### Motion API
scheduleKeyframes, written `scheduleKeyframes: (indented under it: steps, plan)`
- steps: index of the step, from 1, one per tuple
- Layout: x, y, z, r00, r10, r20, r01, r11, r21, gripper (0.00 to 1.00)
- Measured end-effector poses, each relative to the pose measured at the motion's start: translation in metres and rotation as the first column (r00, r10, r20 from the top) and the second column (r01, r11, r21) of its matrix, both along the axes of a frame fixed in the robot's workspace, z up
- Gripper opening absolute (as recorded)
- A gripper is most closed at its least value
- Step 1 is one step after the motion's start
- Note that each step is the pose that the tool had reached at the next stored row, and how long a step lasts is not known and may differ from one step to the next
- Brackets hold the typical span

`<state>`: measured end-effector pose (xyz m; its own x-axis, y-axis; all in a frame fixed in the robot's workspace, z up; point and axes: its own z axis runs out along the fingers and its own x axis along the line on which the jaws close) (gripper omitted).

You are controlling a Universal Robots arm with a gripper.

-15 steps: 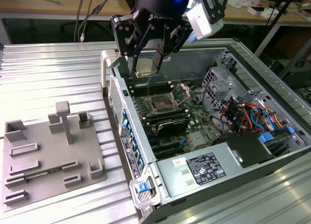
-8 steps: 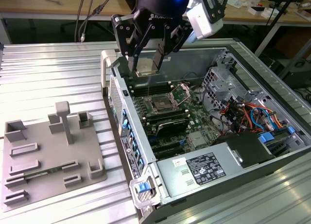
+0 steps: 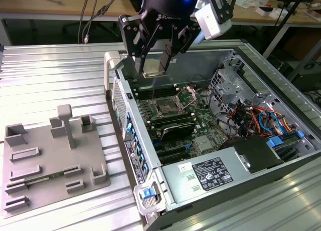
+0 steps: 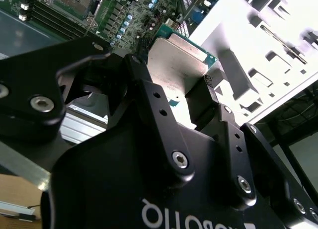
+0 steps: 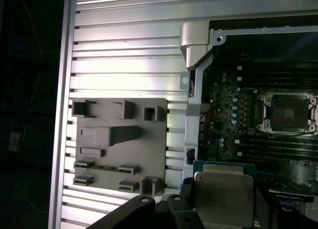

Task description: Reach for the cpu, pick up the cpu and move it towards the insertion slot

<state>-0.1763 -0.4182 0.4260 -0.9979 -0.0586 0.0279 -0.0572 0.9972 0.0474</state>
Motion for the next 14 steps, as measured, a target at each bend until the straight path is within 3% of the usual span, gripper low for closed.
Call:
scheduleKeyframes:
  steps: [5, 14]
  plan:
    - [0.0038, 0.0025, -0.0011, 1.0000, 0.000, 0.0000, 0.000, 1.0000, 0.0012, 0.55]
    - [0.0043, 0.0028, -0.0014, 1.0000, 0.000, -0.0001, 0.000, 1.0000, 0.0015, 0.55]
